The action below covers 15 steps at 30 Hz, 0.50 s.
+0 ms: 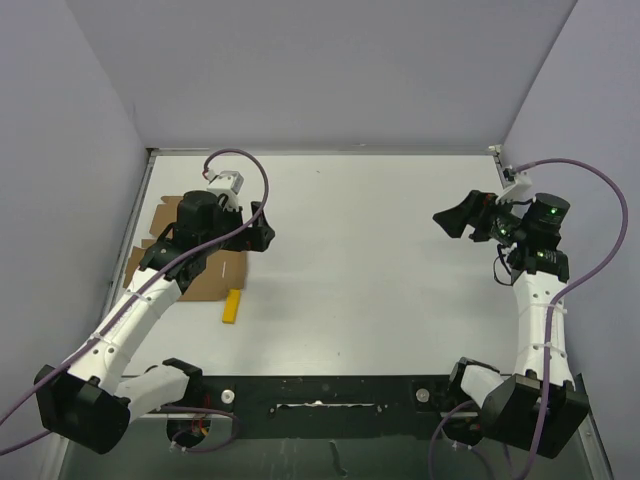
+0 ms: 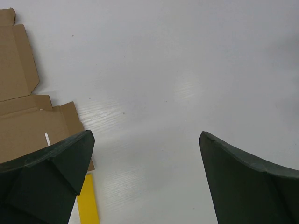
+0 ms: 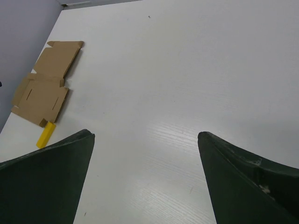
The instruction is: Fold the paper box
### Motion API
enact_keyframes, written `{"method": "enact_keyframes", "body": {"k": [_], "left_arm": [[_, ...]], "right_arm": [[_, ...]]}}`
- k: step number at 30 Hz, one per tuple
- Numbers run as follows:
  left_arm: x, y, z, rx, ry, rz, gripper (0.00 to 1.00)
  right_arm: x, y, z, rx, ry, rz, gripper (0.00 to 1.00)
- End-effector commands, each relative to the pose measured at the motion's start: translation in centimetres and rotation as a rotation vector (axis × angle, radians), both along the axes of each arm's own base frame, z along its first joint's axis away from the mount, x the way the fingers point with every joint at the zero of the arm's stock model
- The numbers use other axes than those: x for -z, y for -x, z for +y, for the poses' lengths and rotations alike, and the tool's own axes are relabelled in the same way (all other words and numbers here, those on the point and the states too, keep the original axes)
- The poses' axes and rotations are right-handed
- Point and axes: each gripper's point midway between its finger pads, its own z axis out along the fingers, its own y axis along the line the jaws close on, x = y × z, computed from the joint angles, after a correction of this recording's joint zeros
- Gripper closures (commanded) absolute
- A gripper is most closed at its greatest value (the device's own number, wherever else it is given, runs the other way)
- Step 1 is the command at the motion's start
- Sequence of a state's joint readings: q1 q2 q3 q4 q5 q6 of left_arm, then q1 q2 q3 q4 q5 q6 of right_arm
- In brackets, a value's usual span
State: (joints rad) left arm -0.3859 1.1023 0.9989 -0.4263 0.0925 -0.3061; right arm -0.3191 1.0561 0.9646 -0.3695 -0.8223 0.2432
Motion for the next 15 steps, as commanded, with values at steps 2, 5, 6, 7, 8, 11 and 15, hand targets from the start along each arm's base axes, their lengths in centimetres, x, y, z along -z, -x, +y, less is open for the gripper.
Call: {"method": "enact_keyframes", "body": {"k": [2,5,6,7,8,11,15], "left_arm": [[-1.4,-0.9,0.0,0.005,0.015,-0.060,0.02],[-1.3,-1.3,0.4,-0.003,-0.002,-0.053,0.02],[-1.3,-1.5,0.5,-0.007,-0.008,-0.049,0.02],[-1.1,-1.7,0.6,-0.013,-0.013,-0.041,0.02],[-0.9,-1.9,0.7,-0.018,-0.019,-0.031,0.02],[-0.3,-2.5,1.0,-0.042,-0.036,-0.005,0.02],[0.2,-3.5,1.5,-0.080,-0.060,0.019,0.02]], "right_arm": [[-2.6,0.1,0.3,-0.014,0.028,-0.084,0.02],[-2.6,0.1,0.5,-0.019,0.025,-0.085,0.02],[-2.6,0.2,0.5,-0.022,0.025,-0.087,0.02],[-2.7,0.2,0.6,-0.026,0.024,-0.090,0.02],[-2.7,0.3,0.7,-0.031,0.024,-0.092,0.02],[-2.6,0.3,0.8,-0.039,0.024,-0.096,0.02],[-2.0,0.4,1.5,-0.079,0.034,-0.116,0.02]]}}
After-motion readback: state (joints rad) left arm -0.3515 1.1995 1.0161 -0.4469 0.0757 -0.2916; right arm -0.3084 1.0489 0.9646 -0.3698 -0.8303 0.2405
